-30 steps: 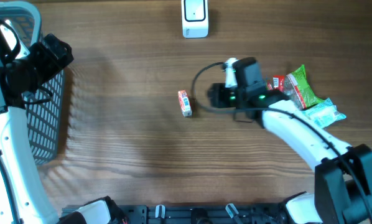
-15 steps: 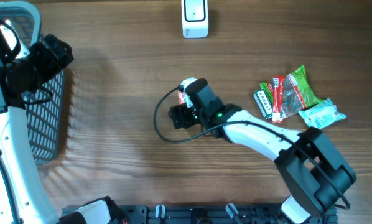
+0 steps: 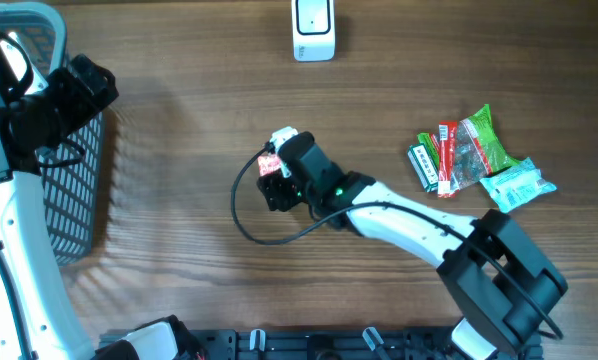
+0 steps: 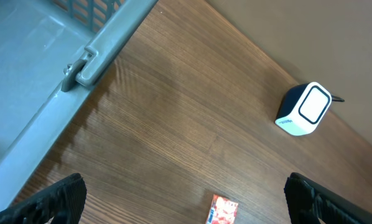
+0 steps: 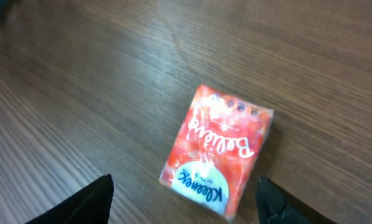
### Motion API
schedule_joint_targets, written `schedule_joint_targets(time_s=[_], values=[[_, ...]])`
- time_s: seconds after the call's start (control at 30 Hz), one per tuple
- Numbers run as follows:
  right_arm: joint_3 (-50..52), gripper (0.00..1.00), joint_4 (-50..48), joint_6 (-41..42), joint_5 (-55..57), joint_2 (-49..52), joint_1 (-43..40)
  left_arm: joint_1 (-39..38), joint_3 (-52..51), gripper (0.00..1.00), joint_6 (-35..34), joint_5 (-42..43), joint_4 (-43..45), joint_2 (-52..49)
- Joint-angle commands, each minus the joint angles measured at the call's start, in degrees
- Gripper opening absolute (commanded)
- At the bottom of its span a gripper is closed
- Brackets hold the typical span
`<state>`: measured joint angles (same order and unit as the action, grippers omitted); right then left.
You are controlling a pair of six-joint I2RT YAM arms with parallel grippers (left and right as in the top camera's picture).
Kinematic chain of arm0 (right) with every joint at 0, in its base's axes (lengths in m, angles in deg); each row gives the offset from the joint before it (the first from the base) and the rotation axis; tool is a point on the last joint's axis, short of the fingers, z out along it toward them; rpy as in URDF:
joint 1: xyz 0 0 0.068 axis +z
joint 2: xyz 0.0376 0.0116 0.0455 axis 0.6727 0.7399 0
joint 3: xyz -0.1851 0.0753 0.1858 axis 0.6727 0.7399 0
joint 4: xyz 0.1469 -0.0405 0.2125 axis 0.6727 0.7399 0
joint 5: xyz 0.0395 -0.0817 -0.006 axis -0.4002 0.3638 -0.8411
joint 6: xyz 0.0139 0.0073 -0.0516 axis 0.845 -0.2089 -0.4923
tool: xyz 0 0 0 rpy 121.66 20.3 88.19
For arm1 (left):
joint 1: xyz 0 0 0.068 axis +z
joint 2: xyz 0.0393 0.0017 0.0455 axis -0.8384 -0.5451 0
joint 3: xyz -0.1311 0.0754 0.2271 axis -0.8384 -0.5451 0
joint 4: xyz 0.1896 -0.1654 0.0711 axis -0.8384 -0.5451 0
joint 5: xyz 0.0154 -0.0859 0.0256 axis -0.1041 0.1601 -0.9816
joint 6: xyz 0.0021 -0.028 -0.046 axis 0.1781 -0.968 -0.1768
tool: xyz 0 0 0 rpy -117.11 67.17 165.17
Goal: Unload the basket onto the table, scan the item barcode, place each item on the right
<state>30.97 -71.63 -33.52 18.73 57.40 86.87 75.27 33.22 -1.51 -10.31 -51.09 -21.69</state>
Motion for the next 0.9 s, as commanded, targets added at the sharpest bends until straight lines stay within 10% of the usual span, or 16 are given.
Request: schedule_joint_targets(time_s=[0.0,0.13,0.33,0.47,0.87], values=[[-9.73,0.79,11.37,2.91,-10.29,-0.02,-5.79,-0.20,0.48,1.00,0.94,0.68,0.11,0.07],[-22.25,0.93,27.26,-1.64,-10.75,-0.02,-9.94,-0.20,0.48,1.00,0.94,0.68,0.11,0.07],[-23.91,1.00,24.72,-1.38,-14.32,0.04,-10.23,-0.20,0.48,1.00,0.94,0.68,0.11,0.07],[-20.81,0.36,20.72,1.20,-13.66,0.94,-9.35,-0.20,0.48,1.00,0.94,0.68,0.11,0.07],[-18.86,0.36,19.21,6.51,-12.00,13.97,-9.20,-0.20,0.48,1.00,0.94,0.68,0.11,0.07]])
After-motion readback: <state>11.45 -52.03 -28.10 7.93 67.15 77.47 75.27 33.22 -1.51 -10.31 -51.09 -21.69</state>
